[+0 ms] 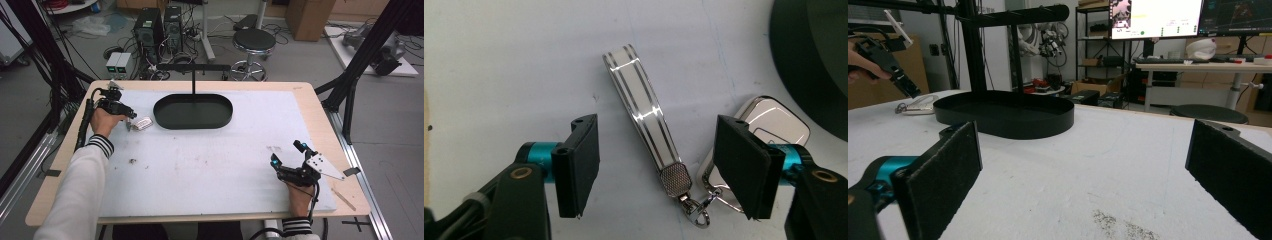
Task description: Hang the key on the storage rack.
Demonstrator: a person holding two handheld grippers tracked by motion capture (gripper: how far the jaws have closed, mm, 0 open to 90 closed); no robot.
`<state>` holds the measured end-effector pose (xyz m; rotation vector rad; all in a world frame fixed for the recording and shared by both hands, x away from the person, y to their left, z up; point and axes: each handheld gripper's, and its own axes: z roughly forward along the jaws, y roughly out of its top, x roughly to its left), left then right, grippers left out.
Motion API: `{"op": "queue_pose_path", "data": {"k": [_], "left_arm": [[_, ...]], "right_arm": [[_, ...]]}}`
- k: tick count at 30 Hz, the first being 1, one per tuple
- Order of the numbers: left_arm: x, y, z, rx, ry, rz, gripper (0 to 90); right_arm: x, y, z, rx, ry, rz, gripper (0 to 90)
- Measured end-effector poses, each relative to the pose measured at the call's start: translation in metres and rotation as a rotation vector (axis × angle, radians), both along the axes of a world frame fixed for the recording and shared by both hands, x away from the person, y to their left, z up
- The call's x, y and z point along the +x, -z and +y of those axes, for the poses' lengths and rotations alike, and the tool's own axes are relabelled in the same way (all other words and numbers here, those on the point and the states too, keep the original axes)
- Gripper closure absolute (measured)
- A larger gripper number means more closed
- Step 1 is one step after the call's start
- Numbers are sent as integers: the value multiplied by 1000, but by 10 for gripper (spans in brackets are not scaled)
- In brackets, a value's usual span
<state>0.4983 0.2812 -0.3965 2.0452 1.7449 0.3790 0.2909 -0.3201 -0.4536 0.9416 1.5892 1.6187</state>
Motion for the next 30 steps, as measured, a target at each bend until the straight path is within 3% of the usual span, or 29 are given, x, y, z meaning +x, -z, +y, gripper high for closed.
{"op": "queue_pose_path", "data": {"k": [3,10,21,30], "left_arm": [[1,2,-1,23,-8,14,401],[1,3,-5,28,-23,47,490],[1,4,-7,31,-38,70,533],[3,6,-10,30,-90,92,548]], "right_arm": [[0,0,0,0,1,2,4],[0,0,0,0,0,2,5],[0,0,0,3,2,7,4],[0,0,0,3,0,8,4]]}}
